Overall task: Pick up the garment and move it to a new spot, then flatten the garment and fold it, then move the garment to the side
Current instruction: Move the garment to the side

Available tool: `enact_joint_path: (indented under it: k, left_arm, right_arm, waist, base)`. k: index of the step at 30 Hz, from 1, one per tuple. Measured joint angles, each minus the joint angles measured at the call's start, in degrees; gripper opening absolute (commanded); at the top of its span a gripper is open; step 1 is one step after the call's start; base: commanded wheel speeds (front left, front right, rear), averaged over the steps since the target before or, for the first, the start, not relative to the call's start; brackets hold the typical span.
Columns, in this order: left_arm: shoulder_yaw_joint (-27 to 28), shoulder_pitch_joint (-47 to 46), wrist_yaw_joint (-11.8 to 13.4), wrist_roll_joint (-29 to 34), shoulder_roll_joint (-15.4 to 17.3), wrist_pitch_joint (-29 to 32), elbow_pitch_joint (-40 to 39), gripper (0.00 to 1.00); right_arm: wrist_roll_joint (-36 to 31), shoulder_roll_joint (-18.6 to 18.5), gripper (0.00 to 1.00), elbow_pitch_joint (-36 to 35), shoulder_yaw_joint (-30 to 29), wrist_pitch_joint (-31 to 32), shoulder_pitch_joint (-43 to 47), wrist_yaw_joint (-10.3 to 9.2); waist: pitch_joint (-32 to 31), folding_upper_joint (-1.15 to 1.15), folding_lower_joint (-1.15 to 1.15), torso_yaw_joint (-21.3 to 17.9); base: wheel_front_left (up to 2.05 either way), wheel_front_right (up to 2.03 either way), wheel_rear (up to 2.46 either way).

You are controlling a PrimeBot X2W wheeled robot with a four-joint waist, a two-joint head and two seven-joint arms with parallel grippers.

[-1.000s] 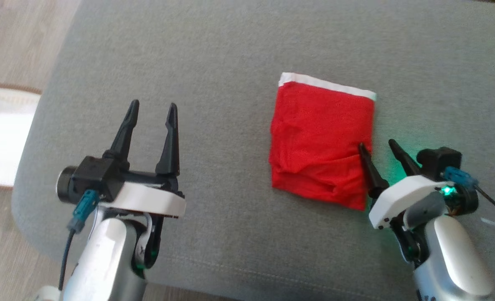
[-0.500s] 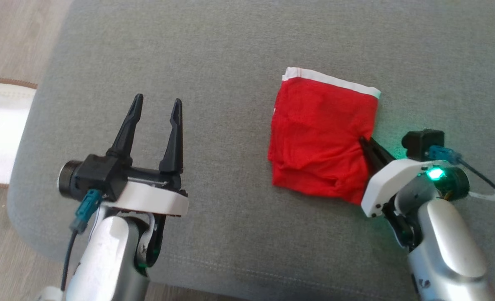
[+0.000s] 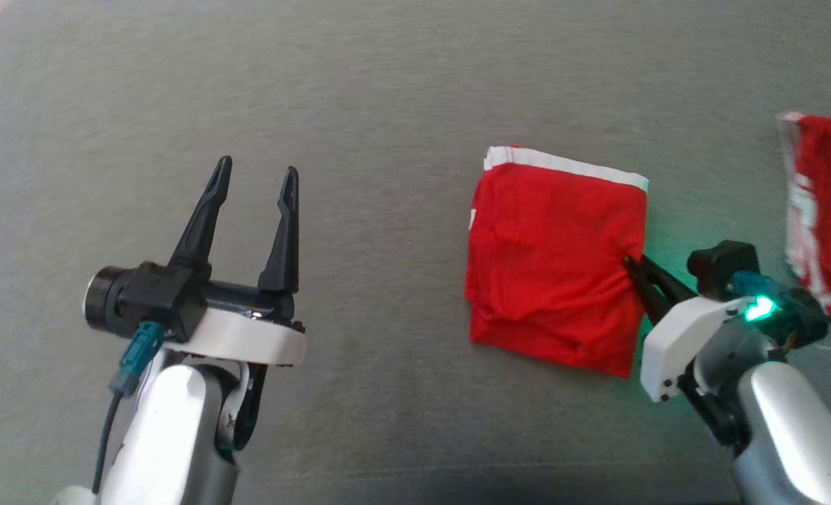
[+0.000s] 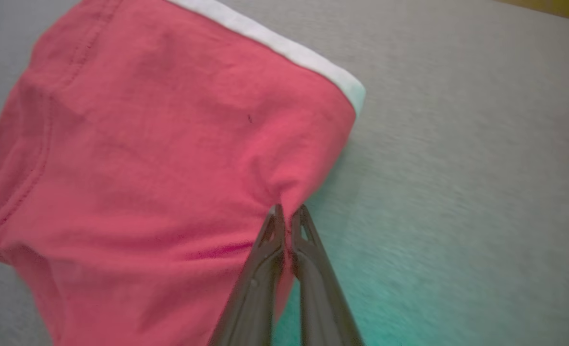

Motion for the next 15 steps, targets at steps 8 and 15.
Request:
enact_joint_path:
  k: [8,15]
  left_arm:
    - [-0.52,-0.19,-0.74,0.9,1.21,-0.4,-0.43,1.0]
    - [-1.26,-1.85,-1.25,1.41,2.0,-0.38,-0.66,1.0]
  right_arm:
    - [2.25,-3.76,0.0,-1.4,-1.48,0.07,-0.22,0.0]
    - [3.12,-6.75,0.0,1.11,-5.53,-2.26,-6.61,0.0]
  waist:
    - [0.23,0.0,0.0,-8.95]
    - [2.47,0.0,0.0,-12.09]
  base:
    - [0.0,0.0,0.0]
    - [0.0,0.0,0.0]
